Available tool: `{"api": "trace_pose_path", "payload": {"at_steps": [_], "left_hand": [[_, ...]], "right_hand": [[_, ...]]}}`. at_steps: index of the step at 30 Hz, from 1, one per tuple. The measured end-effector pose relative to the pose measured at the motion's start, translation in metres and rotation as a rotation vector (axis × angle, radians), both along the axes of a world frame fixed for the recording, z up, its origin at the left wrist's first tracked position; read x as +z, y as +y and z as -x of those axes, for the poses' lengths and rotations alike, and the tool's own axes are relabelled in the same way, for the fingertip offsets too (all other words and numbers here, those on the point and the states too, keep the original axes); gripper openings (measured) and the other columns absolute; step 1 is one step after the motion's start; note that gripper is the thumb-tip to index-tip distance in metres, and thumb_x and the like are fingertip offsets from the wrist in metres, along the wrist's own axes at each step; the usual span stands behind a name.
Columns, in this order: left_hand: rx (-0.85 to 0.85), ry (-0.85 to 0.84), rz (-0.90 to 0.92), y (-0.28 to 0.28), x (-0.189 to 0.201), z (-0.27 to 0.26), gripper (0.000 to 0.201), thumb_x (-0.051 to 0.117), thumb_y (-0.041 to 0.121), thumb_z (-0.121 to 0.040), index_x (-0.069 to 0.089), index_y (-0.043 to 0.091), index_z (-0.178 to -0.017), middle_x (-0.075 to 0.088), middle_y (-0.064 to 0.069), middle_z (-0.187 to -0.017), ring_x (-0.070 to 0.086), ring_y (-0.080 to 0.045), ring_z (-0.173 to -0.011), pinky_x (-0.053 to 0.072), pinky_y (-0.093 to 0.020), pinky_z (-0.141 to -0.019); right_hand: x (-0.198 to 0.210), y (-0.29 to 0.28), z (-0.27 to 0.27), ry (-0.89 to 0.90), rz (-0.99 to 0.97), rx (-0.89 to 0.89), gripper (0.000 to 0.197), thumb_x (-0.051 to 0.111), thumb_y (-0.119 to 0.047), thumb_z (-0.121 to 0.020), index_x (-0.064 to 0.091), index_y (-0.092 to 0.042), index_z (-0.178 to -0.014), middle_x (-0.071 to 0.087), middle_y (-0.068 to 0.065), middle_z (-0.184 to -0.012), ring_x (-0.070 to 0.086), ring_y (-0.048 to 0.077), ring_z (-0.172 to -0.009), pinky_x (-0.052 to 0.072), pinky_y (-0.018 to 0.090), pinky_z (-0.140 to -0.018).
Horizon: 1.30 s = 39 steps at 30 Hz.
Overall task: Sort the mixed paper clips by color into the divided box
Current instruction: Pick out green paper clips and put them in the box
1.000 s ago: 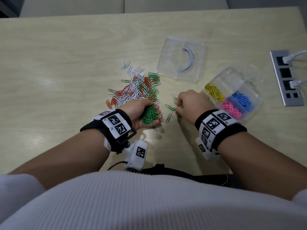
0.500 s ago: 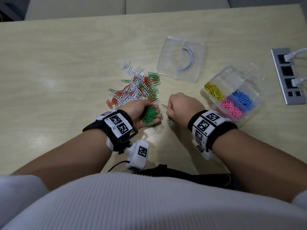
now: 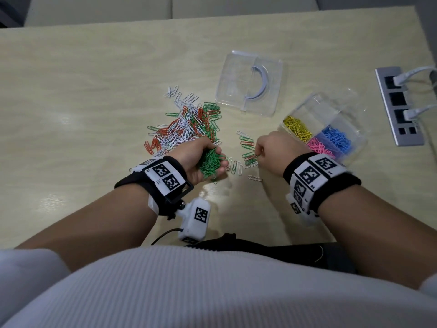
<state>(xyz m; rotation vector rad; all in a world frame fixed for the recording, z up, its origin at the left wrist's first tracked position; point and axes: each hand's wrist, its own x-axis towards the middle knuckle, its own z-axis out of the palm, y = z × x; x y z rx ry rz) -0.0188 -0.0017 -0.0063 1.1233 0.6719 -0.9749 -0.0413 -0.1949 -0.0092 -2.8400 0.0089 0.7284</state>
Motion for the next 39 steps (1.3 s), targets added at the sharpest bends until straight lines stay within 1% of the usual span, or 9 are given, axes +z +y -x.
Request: {"api": "trace_pose_path", "payload": {"at_steps": [3,6,11,20,26,29,32,35,39], "left_hand": [[0.007,-0.014,-0.008,0.000,0.000,0.000,0.026,0.036,0.012,-0.094,0.049,0.009,-0.072,0.054,-0.011,-0.073,0.060,-0.017,-0.051,0.052,-0.022,-0.045],[0.010,-0.028,0.000,-0.001,-0.001,0.000,0.026,0.036,0.012,-0.094,0.049,0.009,-0.071,0.053,-0.011,-0.073,0.059,-0.017,-0.049,0.052,-0.021,-0.046],[-0.006,-0.017,0.003,-0.002,-0.003,-0.001,0.026,0.035,0.013,-0.094,0.050,0.009,-0.073,0.054,-0.012,-0.077,0.060,-0.018,-0.052,0.052,-0.023,-0.046],[0.006,0.011,-0.041,0.000,-0.005,-0.004,0.025,0.036,0.014,-0.093,0.051,0.010,-0.073,0.055,-0.009,-0.074,0.061,-0.018,-0.054,0.051,-0.024,-0.045],[-0.044,0.023,-0.052,-0.006,-0.004,-0.005,0.025,0.036,0.014,-0.096,0.052,0.009,-0.077,0.058,-0.013,-0.074,0.062,-0.022,-0.061,0.056,-0.028,-0.051],[-0.054,0.037,-0.021,-0.010,-0.002,-0.004,0.016,0.038,0.009,-0.093,0.053,0.001,-0.090,0.058,-0.019,-0.078,0.060,-0.028,-0.066,0.057,-0.035,-0.048],[-0.053,0.045,0.034,-0.011,-0.001,-0.004,0.019,0.037,0.009,-0.092,0.053,0.001,-0.086,0.058,-0.018,-0.073,0.058,-0.027,-0.064,0.057,-0.032,-0.050],[-0.049,0.033,0.005,-0.007,-0.004,-0.005,0.023,0.038,0.013,-0.093,0.052,0.009,-0.075,0.058,-0.011,-0.073,0.062,-0.019,-0.054,0.054,-0.024,-0.047],[-0.061,0.004,-0.033,-0.004,-0.005,-0.006,0.026,0.036,0.014,-0.092,0.049,0.012,-0.070,0.057,-0.009,-0.073,0.061,-0.016,-0.051,0.050,-0.021,-0.045]], "right_hand": [[-0.009,0.003,0.008,-0.021,-0.055,-0.040,0.011,0.061,-0.023,-0.084,0.056,-0.027,-0.093,0.052,-0.002,-0.098,0.053,0.019,-0.090,0.046,0.032,-0.082],[-0.013,0.009,0.008,-0.039,-0.065,-0.037,0.012,0.055,-0.019,-0.088,0.059,-0.021,-0.099,0.054,0.002,-0.101,0.055,0.021,-0.091,0.046,0.031,-0.078],[-0.012,0.010,0.008,-0.055,0.002,0.020,0.017,0.050,-0.024,-0.088,0.059,-0.016,-0.100,0.056,0.004,-0.099,0.058,0.025,-0.088,0.052,0.039,-0.079],[-0.004,0.005,0.006,-0.116,0.019,-0.026,0.014,0.049,-0.018,-0.090,0.058,-0.013,-0.098,0.056,0.005,-0.097,0.054,0.024,-0.087,0.045,0.032,-0.070],[0.013,0.026,0.008,-0.235,-0.242,0.018,0.012,0.052,-0.028,-0.086,0.049,-0.023,-0.076,0.050,-0.005,-0.082,0.051,0.019,-0.074,0.041,0.030,-0.065],[0.018,0.043,0.009,-0.265,-0.293,0.149,0.013,0.055,-0.032,-0.088,0.059,-0.021,-0.081,0.046,-0.007,-0.081,0.050,0.018,-0.077,0.041,0.032,-0.069],[0.015,0.043,0.003,-0.311,-0.349,0.061,0.017,0.052,-0.028,-0.092,0.064,-0.017,-0.093,0.052,-0.003,-0.088,0.051,0.017,-0.081,0.040,0.030,-0.071],[0.002,0.029,-0.002,-0.274,-0.197,-0.051,0.019,0.047,-0.022,-0.094,0.062,-0.015,-0.103,0.056,0.003,-0.101,0.055,0.022,-0.091,0.041,0.029,-0.072],[-0.019,0.018,0.001,-0.161,-0.002,0.025,0.018,0.051,-0.022,-0.093,0.058,-0.013,-0.107,0.054,0.008,-0.107,0.055,0.027,-0.097,0.047,0.036,-0.077]]}}
